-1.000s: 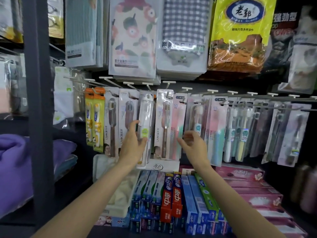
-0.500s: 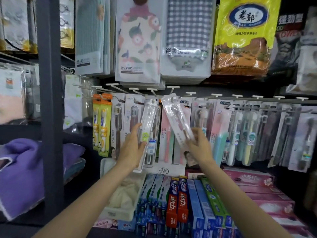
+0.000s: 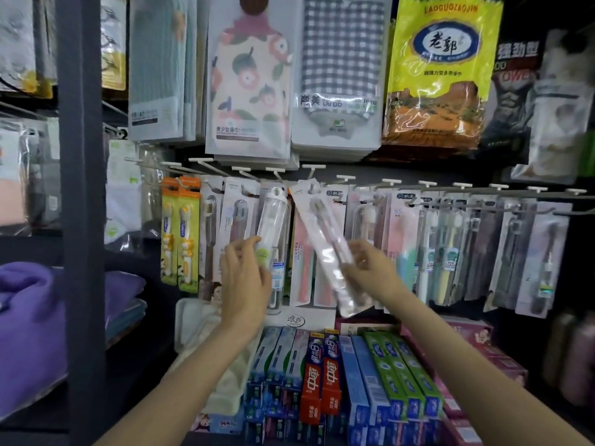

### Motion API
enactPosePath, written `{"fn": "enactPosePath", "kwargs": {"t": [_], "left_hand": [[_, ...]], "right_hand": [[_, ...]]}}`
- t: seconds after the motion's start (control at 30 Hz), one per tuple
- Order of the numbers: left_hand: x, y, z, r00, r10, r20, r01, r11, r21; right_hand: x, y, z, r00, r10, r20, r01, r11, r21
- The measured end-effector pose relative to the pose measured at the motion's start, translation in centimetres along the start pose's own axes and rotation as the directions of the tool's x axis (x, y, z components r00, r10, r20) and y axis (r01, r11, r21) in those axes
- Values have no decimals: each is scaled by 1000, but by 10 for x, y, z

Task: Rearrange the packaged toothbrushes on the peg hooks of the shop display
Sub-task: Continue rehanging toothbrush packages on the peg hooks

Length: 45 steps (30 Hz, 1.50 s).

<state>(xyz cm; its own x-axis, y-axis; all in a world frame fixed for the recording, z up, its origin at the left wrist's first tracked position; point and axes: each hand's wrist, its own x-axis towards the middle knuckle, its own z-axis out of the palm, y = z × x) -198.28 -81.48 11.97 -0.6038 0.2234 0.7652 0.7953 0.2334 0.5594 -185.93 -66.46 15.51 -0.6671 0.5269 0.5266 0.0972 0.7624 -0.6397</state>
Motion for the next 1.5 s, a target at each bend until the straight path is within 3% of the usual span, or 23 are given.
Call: {"fn": "enactPosePath", "kwargs": {"t": [0.1, 0.17, 0.23, 0.33, 0.4, 0.5, 0.63, 0.8, 0.9, 1.0, 1.1, 1.2, 1.27, 1.33, 1.37, 1.4, 1.5], "left_hand": [[-9, 17, 12, 990, 12, 141, 11, 987, -159], [-8, 25, 24, 964, -38, 264, 97, 972, -214], [-6, 28, 31, 959, -60, 275, 119, 972, -203], [-5, 23, 37, 966, -34, 255, 67, 991, -119], [-6, 21, 39, 965, -13, 262, 42, 993, -107], [-7, 20, 41, 969, 27, 246, -2, 995, -102], [-9, 31, 42, 977, 138, 162, -121, 986, -111], [-19, 68, 65, 962, 230, 147, -210, 968, -140], [-37, 89, 96, 958, 228, 173, -210, 971, -114], [-51, 109, 131, 970, 167, 178, -150, 983, -104], [-64, 126, 158, 969, 156, 193, -141, 986, -88], [-70, 141, 174, 954, 203, 222, -197, 979, -51], [-69, 149, 183, 938, 227, 263, -233, 972, -7], [-68, 155, 191, 923, 261, 283, -278, 960, 24], [-67, 157, 193, 920, 271, 283, -292, 956, 33], [-66, 158, 195, 921, 273, 278, -294, 955, 37], [-65, 163, 199, 929, 258, 267, -281, 959, 48]], "right_hand": [[-12, 1, 27, 989, -66, 129, 55, 995, 88], [-17, 3, 41, 985, -84, 153, 57, 983, 174], [-16, 9, 44, 987, -92, 130, 72, 987, 147], [-9, 27, 31, 997, -68, -48, 69, 997, 21], [-3, 43, 20, 978, 45, -203, -38, 999, 38], [3, 59, 16, 959, 164, -231, -150, 986, 75], [-5, 64, 10, 931, 121, -343, -92, 991, 99], [-27, 97, -43, 832, 101, -545, -56, 993, 100], [-21, 140, -83, 835, 254, -489, -222, 967, 123], [-13, 175, -109, 896, 345, -279, -318, 938, 140], [-6, 197, -114, 943, 330, -35, -324, 939, 114], [-3, 205, -105, 974, 194, 114, -206, 973, 102], [-2, 209, -101, 995, 88, -35, -88, 996, 19], [2, 214, -106, 938, 71, -339, -66, 997, 26], [7, 219, -111, 899, 90, -428, -68, 996, 64], [14, 222, -114, 892, 123, -435, -84, 991, 107], [39, 227, -120, 920, 329, -214, -253, 914, 319]]}}
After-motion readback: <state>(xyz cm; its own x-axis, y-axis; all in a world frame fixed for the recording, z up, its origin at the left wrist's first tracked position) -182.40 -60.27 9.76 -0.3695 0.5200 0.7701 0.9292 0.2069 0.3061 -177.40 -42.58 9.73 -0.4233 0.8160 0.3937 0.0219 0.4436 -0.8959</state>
